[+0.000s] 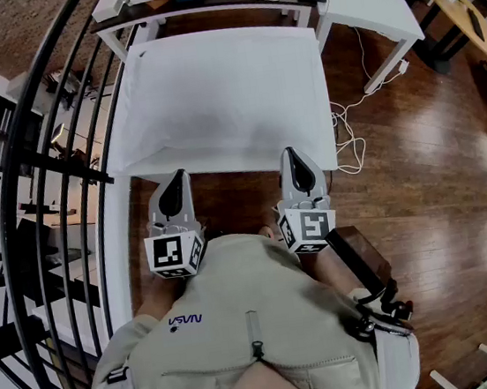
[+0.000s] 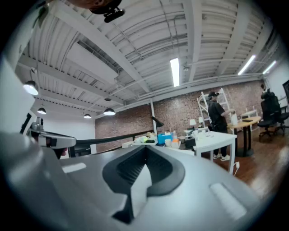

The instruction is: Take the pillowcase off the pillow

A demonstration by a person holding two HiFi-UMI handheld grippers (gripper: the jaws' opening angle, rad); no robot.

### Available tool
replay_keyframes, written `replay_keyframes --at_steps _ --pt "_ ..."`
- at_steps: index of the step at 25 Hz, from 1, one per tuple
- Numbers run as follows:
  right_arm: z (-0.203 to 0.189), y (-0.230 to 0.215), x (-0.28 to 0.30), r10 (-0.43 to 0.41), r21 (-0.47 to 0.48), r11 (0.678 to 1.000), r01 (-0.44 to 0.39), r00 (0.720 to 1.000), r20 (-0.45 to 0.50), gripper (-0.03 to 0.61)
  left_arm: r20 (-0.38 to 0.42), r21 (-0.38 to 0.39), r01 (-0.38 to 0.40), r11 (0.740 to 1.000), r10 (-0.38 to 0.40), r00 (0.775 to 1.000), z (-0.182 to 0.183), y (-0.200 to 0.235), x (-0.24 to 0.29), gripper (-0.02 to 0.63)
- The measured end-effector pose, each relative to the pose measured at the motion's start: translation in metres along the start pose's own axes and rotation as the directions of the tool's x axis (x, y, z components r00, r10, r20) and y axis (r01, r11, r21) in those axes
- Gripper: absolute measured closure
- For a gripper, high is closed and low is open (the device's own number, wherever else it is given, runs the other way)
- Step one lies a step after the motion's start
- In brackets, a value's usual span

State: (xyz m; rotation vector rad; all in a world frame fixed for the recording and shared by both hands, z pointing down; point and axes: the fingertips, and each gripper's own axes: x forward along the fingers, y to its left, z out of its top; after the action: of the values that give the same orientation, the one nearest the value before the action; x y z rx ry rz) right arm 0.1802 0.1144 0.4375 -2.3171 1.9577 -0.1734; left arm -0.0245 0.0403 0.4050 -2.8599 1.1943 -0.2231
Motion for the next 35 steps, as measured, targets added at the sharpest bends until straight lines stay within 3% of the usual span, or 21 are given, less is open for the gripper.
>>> replay_keyframes --at_steps 3,7,12,18,21,25,29,35 --pt "0.024 -0.005 0.004 0.021 -0.028 0.999 -0.021 1.0 0.006 0.578 -0.022 -0.018 -0.016 1.0 0.016 1.0 -0.009 -0.009 0.0 0.607" --pt "0.012 -0.013 0.007 -0.001 -0.046 0.999 0.0 1.0 -0.014 0.577 -0.044 -0.038 -0.027 0.999 0.025 0.999 -0.018 -0.004 0.008 0.607" --pt "0.018 -0.015 0.023 -0.066 -0.045 0.997 0.064 0.997 -0.038 0.577 -0.039 -0.049 0.012 0.999 -0.014 0.999 -0.025 0.019 0.028 0.607" --pt "0.019 0.0 0.059 -0.104 -0.111 0.989 0.098 0.993 -0.054 0.577 -0.004 -0.029 0.087 0.996 -0.087 0.996 -0.02 0.06 0.067 0.602" --pt "0.02 0.0 0.082 -0.116 -0.15 0.983 0.105 0.991 -0.066 0.538 0.012 -0.052 0.101 0.994 -0.101 0.995 -0.02 0.081 0.083 0.575" --pt "0.015 -0.001 0.082 -0.191 -0.168 0.971 0.171 0.975 -0.113 0.489 -0.025 -0.086 0.167 0.982 -0.169 0.985 -0.037 0.092 0.091 0.553" --pt "0.013 0.002 0.09 -0.211 -0.175 0.966 0.188 0.969 -0.129 0.44 -0.058 -0.06 0.225 0.972 -0.229 0.972 -0.047 0.101 0.103 0.525" --pt "0.0 -0.014 0.084 -0.223 -0.156 0.968 0.197 0.96 -0.17 0.428 -0.087 -0.042 0.212 0.976 -0.215 0.973 -0.05 0.098 0.118 0.512"
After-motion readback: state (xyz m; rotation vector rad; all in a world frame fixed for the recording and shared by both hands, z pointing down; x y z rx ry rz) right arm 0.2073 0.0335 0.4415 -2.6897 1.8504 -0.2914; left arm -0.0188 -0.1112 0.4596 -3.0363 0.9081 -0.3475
